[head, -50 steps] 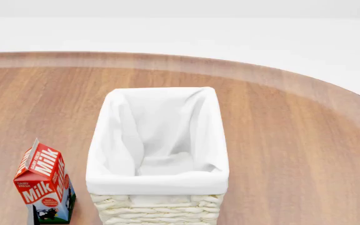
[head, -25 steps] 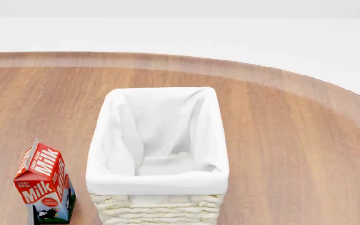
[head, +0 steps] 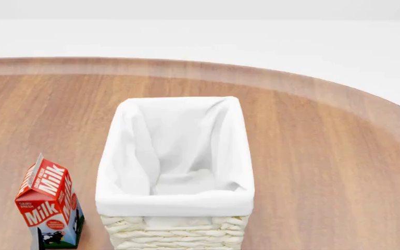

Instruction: Pick up the alphabet soup, and put it in the basket.

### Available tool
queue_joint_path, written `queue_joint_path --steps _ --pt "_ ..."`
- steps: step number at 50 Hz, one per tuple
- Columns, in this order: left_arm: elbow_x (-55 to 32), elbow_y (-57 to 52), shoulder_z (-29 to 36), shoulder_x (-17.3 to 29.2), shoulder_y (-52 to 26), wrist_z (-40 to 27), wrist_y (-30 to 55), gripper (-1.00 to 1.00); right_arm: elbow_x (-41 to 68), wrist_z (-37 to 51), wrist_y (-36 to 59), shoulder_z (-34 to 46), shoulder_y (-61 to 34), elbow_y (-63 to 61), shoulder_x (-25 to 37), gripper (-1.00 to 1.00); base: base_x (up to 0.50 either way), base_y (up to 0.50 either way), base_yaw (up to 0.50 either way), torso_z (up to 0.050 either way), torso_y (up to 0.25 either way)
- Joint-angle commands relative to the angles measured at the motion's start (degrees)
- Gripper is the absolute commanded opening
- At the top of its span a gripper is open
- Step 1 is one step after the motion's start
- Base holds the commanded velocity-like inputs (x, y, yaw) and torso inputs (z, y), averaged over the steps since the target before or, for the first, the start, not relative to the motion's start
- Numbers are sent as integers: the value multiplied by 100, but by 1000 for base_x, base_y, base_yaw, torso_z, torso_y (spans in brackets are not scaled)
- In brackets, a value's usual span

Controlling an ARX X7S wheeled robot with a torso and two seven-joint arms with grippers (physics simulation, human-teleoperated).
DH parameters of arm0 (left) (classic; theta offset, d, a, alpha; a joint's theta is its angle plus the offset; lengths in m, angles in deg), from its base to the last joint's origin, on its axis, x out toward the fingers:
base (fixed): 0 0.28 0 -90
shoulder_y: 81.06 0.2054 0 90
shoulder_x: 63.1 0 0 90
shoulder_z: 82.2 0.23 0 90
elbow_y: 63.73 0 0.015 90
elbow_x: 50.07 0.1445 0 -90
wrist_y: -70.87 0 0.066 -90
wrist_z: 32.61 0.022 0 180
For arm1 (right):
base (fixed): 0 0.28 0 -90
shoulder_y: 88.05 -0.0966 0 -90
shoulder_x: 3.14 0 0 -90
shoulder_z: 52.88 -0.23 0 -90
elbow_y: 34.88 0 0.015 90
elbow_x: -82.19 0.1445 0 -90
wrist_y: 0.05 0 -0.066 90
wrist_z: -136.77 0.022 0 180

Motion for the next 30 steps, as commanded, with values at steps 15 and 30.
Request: queue_joint_path --steps 15,30 --pt "-43 46 8 20 -32 -11 -36 100 98 1658 4057 -397 -2051 -2466 239 -100 0 0 0 0 0" --pt "-62 78 34 29 -55 -6 -34 100 1433 2791 7435 -466 -4886 -2504 -150 -100 0 0 0 0 1"
